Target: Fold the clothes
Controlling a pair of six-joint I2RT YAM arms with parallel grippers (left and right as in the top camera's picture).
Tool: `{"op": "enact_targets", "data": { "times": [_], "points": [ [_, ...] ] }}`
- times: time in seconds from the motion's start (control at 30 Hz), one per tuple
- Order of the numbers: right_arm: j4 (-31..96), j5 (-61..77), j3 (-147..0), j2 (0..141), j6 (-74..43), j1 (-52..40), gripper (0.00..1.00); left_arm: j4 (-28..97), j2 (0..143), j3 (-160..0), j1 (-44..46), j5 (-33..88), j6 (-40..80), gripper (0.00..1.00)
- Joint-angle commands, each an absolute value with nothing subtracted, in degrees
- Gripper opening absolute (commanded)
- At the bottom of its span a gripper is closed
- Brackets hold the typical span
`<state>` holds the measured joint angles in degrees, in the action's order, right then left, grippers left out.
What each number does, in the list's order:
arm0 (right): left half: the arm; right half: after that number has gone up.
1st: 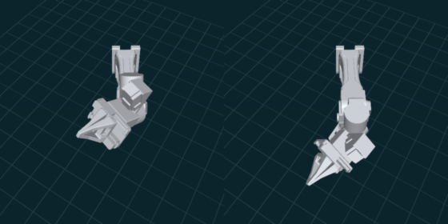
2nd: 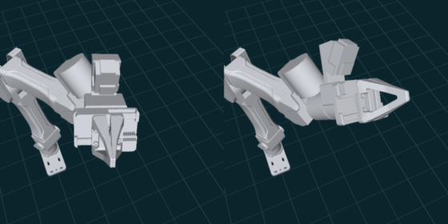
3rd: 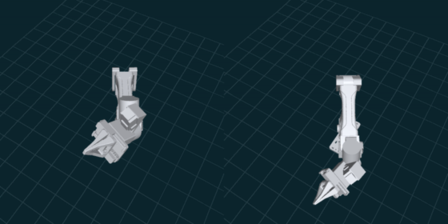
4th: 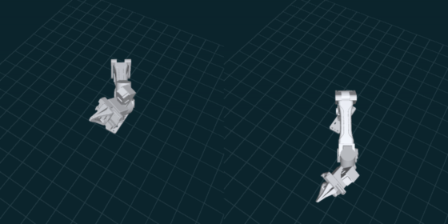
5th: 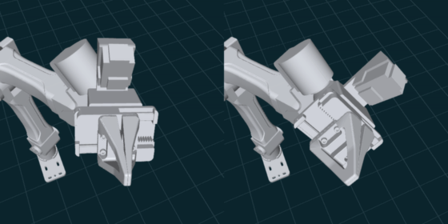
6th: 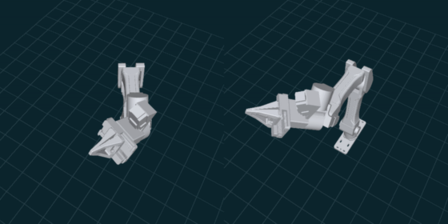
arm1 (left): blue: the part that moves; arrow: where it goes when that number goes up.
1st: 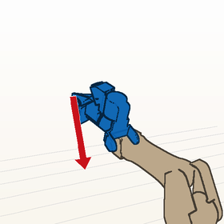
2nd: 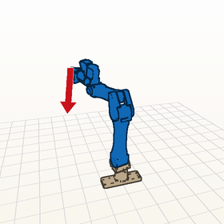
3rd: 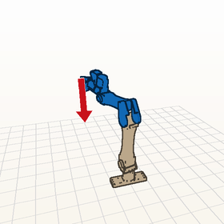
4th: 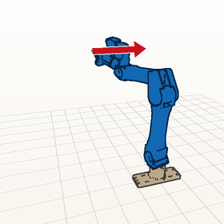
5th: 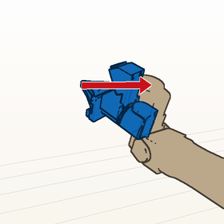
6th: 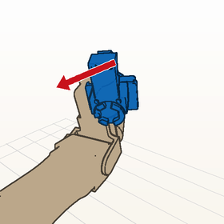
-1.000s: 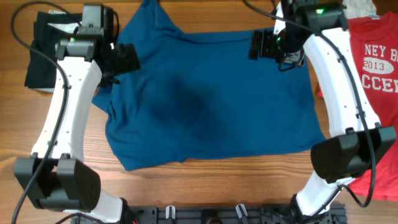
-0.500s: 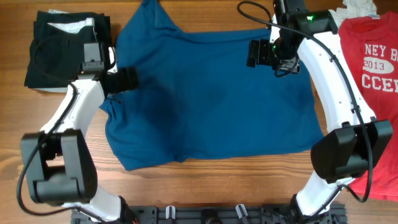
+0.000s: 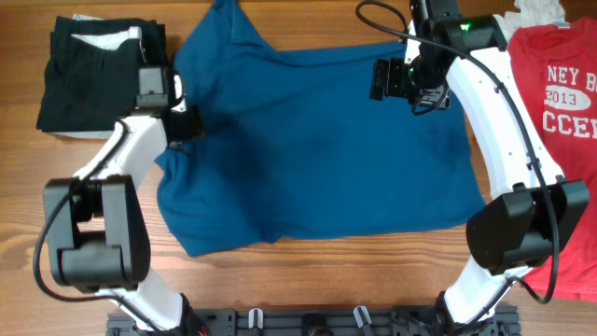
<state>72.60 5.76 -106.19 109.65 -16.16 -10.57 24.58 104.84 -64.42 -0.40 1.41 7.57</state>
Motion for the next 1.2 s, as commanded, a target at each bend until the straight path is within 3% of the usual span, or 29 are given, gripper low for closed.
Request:
{"op": "enact_targets", "data": {
  "times": [0.0, 0.1, 0.13, 0.2, 0.23, 0.27, 0.33, 0.7, 0.87, 1.17],
  "points": [
    [72.7, 6.0, -105.7, 109.3, -15.1, -10.5, 0.94, 24.6, 100.9, -64.2, 7.8, -3.4, 11.0, 0.04],
    [72.8, 6.0, -105.7, 109.3, -15.2, -10.5, 0.94, 24.3, 102.2, -64.2, 14.4, -4.2, 11.0, 0.04],
    [72.9, 6.0, -105.7, 109.3, -15.2, -10.5, 0.94, 24.1, 103.0, -64.2, 16.1, -4.2, 11.0, 0.09],
    [73.2, 6.0, -105.7, 109.3, -15.2, -10.5, 0.94, 23.3, 104.6, -64.2, 18.9, -4.2, 11.0, 0.35],
    [73.4, 6.0, -105.7, 109.3, -15.1, -10.5, 0.94, 23.0, 105.4, -64.2, 19.8, -4.2, 11.0, 0.60],
    [73.6, 6.0, -105.7, 109.3, -15.0, -10.5, 0.94, 22.9, 106.1, -64.2, 20.6, -4.2, 10.9, 0.70],
    [73.7, 6.0, -105.7, 109.3, -15.0, -10.5, 0.94, 23.2, 106.5, -64.2, 20.9, -6.0, 11.0, 0.78],
    [73.5, 6.0, -105.7, 109.3, -15.0, -10.5, 0.94, 33.2, 89.0, -67.3, 10.0, -6.9, 12.4, 0.84],
    [73.6, 6.0, -105.7, 109.3, -15.0, -10.5, 0.94, 40.0, 91.5, -66.0, 3.8, -2.9, 12.2, 0.83],
    [73.8, 6.0, -105.7, 109.3, -14.8, -10.5, 0.94, 36.8, 97.3, -60.1, 1.4, 6.3, 10.7, 0.84]
  ]
}}
